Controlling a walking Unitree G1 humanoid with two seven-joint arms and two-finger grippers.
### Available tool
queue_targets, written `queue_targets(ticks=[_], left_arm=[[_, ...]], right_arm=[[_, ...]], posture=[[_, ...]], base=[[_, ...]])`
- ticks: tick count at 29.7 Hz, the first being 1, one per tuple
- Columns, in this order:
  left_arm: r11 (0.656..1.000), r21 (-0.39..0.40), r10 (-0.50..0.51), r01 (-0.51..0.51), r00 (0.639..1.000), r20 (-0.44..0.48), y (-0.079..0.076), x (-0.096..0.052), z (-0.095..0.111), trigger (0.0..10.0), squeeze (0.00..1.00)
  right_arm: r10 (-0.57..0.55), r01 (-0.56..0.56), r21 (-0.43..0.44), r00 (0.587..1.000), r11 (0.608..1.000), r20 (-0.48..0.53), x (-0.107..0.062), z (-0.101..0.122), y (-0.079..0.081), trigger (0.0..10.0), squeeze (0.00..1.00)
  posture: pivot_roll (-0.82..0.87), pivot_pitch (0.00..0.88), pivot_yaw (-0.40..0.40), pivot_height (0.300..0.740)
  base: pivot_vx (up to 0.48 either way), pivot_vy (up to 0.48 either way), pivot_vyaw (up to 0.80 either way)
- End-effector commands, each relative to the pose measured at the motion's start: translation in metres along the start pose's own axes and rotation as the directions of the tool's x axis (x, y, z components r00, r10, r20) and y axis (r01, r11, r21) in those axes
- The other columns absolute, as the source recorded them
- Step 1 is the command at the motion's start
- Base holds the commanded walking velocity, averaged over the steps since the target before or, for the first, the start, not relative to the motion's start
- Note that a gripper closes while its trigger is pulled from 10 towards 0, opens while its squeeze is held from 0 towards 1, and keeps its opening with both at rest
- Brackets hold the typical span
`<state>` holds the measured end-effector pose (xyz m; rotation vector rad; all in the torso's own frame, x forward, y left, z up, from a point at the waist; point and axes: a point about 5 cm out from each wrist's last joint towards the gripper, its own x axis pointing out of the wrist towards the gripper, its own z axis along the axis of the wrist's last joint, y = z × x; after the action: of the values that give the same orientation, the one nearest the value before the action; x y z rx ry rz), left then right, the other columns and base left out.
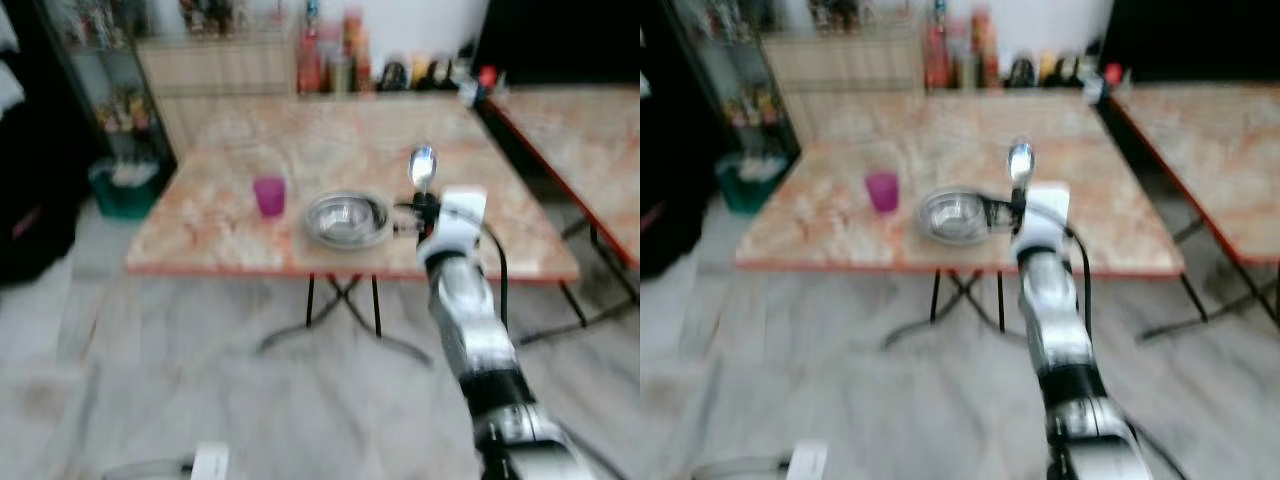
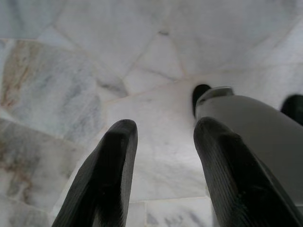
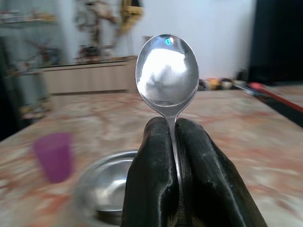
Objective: Setting the table
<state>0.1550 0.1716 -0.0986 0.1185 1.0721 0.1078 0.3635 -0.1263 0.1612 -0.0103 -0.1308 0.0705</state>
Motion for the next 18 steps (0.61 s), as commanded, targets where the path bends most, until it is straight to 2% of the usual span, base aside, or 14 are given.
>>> queue_targets(ticks=[1,5,18], left_arm=[[1.0,-0.013,-0.002,0.002,1.0,-0.028,-0.0019,-0.0008,-0.0067,10.0,0.0],[1.0,-0.011,-0.002,0.002,1.0,-0.026,-0.0018,-0.0008,-0.0065,10.0,0.0],[1.0,0.0,0.0,0.0,1.0,-0.027,-0.001,-0.0007,-0.0062,10.0,0.0]], right_arm=[[-0.008,0.008,-0.007,1.0,1.0,0.014,0.0017,0.0044,-0.004,10.0,0.0],[-0.008,0.008,-0.007,1.0,1.0,0.013,0.0017,0.0039,-0.004,10.0,0.0],[0.003,-0.004,-0.035,1.0,0.999,-0.015,-0.0006,-0.0026,-0.0042,10.0,0.0]], posture=[[0.02,0.0,0.031,0.74],[0.02,0.0,0.031,0.74],[0.02,0.0,0.032,0.74]], base=[[0.0,0.0,0.0],[0.0,0.0,0.0],[0.32,0.0,0.0]])
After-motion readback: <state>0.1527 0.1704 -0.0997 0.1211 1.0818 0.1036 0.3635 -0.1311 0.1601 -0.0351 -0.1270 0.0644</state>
